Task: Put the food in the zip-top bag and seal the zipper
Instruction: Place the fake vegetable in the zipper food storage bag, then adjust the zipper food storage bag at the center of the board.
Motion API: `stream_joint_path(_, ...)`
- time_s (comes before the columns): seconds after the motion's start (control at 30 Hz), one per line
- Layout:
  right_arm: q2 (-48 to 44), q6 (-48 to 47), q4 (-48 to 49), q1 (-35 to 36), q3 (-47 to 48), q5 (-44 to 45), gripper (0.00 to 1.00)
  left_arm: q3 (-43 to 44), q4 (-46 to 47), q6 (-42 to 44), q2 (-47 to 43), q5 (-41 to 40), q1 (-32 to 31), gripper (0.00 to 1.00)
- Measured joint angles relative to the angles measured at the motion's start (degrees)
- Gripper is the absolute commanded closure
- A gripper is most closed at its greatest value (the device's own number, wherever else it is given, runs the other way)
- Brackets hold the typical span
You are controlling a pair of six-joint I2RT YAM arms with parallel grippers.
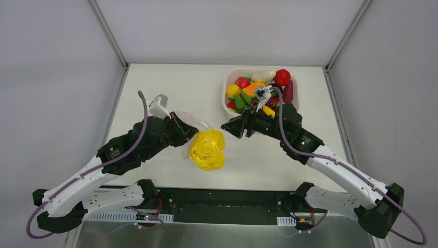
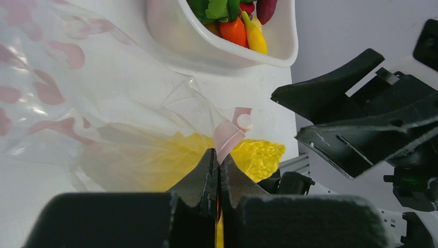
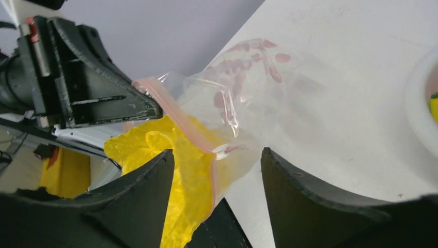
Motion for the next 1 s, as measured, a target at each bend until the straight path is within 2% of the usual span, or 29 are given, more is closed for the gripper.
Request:
stream_joint_path(0.07, 0.39, 3.21, -0.37, 0.0, -1.2, 1.92, 0.45, 0.0, -0.26, -0.02, 0.07, -0.07, 0.0, 1.0)
stream_joint_path(0.33, 0.72, 12.2, 1.31, 0.0, -12.57, 5.95, 0.45, -0.79, -1.18, -0.57, 0.33, -0.57, 0.35, 1.0)
stream_joint_path(1.0, 8.44, 14.19, 6.56, 4.87, -12.63, 6.67, 0.45, -1.73, -1.18, -1.05, 2.97, 0.11, 0.74, 1.0)
